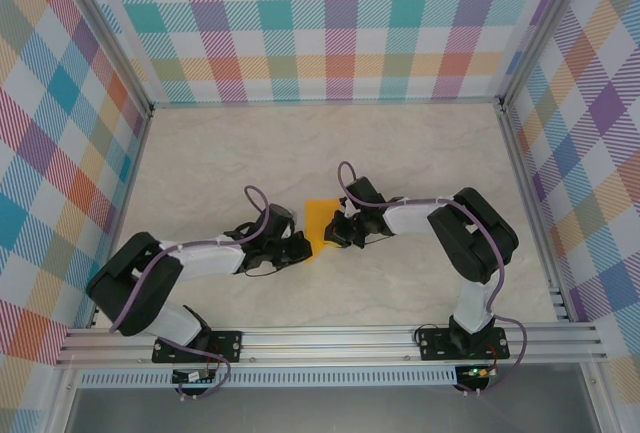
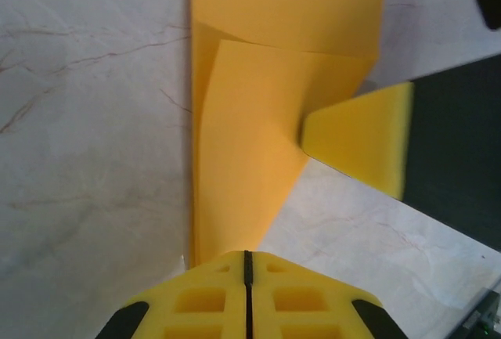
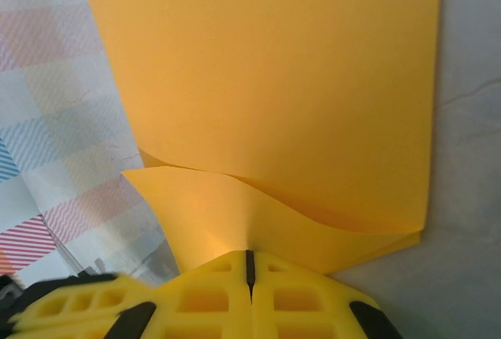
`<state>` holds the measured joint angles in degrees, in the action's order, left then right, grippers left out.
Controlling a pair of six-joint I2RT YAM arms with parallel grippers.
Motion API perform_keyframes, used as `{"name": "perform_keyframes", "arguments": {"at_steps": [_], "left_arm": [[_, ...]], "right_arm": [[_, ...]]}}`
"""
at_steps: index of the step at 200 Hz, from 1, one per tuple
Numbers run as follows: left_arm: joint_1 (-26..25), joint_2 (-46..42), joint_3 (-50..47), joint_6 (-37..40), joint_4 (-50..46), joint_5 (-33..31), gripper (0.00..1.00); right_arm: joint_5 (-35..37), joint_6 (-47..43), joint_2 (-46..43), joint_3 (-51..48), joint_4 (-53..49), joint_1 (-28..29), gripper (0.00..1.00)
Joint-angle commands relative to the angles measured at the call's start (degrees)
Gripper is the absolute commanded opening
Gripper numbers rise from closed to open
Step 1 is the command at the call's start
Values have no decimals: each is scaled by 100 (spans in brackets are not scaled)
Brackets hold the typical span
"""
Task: Fold a paper plane with a square sheet of paper (pick it up from the middle)
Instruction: Third fold the triangle at the center of the table.
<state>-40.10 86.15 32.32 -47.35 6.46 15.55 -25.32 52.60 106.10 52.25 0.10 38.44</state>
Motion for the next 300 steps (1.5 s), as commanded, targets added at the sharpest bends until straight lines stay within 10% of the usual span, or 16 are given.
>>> {"name": "perform_keyframes", "arguments": {"at_steps": [1,187,300], "left_arm": [[-59,267,186,-143,329,36,7],[-60,264,291,-32,-1016,-463,4],[-51,350,226,-6,-1376,-520,4]], "right_arm": [[27,-145,68,-26,-29,-12,0],[-120,-756,240,180,-181,209,0],[794,-445,72,-43,-656,-1277,0]]}}
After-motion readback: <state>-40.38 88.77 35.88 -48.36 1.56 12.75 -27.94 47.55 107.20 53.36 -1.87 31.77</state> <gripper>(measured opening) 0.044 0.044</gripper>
